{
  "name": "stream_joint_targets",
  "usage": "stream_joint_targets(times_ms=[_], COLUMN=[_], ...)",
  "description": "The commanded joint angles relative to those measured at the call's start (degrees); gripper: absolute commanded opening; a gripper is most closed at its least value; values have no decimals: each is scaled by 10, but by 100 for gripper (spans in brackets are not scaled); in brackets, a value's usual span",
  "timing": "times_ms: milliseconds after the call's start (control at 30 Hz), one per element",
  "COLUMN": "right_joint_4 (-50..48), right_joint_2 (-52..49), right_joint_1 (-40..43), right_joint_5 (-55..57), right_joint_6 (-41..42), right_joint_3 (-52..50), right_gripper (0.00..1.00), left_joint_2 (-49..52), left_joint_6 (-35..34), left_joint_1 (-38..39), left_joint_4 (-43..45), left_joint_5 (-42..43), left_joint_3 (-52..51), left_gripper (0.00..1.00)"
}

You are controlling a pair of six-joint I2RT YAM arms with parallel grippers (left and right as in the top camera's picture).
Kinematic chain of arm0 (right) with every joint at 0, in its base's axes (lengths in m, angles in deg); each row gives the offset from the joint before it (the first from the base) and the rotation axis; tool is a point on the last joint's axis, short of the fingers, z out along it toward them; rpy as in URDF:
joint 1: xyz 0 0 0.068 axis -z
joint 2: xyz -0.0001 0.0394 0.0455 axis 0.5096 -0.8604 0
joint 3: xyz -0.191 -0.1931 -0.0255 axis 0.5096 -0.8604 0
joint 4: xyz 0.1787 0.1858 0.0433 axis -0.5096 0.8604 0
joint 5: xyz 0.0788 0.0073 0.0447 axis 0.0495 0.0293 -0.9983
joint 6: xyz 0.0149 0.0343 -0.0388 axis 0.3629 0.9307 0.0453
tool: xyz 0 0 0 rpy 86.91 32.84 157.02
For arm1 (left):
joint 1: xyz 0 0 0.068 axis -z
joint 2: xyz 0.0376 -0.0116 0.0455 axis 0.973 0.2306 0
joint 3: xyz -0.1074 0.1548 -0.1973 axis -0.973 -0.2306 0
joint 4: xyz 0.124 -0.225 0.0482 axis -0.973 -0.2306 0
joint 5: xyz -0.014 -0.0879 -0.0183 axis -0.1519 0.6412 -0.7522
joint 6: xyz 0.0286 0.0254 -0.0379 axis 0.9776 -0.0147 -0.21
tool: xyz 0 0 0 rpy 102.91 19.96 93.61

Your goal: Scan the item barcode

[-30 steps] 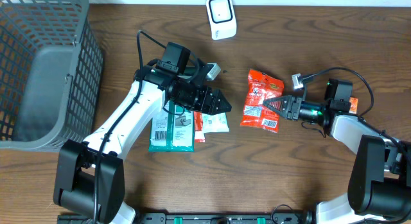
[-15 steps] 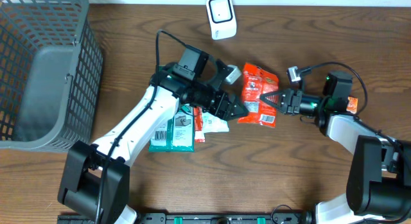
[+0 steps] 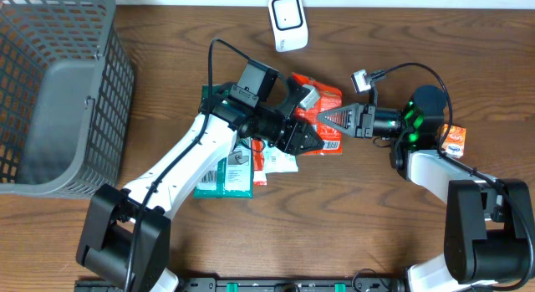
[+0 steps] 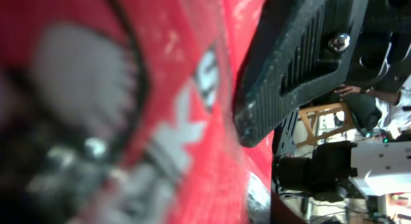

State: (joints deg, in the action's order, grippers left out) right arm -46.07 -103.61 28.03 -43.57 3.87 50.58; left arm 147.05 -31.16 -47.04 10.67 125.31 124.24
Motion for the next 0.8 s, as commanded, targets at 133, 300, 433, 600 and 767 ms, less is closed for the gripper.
stream_joint_targets(times_ms=[133,300,433,600,767], right_joint_4=[4,42,116,200,201], right_joint_2=[11,11,11,11,11], right_joint_1=[-3,-1,9,32,36], right_joint_5=[18,18,21,37,9], right_joint_6=[-36,-114,-194,-259,-258], right_joint_3=[4,4,4,4,4], right_gripper=[5,29,40,39,50], left_joint_2=[-10,-10,-10,-10,-10], left_joint_6=[2,2,2,2,2], left_joint_1=[2,2,2,2,2], left_joint_4=[-4,-8,-22,-30,-46], left_joint_5=[10,10,10,10,10], left_joint_3=[-1,-1,-1,-1,-1], left_gripper=[19,19,19,19,19])
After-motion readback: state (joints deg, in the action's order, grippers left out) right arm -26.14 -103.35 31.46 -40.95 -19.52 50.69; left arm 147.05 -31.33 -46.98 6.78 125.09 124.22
